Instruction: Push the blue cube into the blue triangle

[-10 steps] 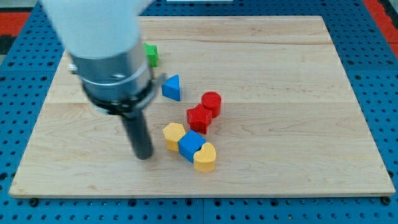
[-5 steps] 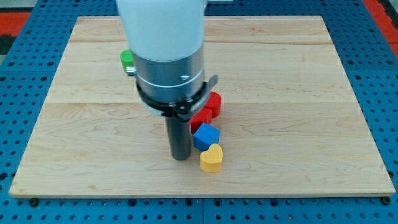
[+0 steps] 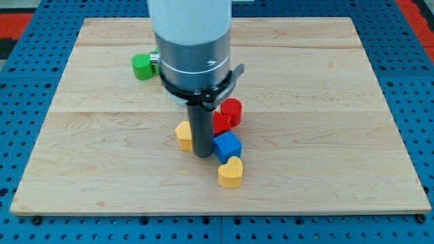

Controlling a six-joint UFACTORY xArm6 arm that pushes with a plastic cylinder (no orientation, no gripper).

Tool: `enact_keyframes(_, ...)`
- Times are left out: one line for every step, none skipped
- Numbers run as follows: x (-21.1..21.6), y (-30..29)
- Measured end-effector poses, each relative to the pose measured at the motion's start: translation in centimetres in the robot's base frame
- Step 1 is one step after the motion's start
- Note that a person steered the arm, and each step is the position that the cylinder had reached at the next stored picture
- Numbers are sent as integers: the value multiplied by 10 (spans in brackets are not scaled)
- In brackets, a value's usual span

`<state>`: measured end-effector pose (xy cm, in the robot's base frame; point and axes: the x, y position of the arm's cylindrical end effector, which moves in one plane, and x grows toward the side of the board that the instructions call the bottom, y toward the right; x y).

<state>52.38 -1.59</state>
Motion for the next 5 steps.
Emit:
enact_keyframes(-6,37)
enact_keyframes(-9,62)
enact_keyframes(15,60)
enact_keyframes(44,70)
enact_keyframes(37,92)
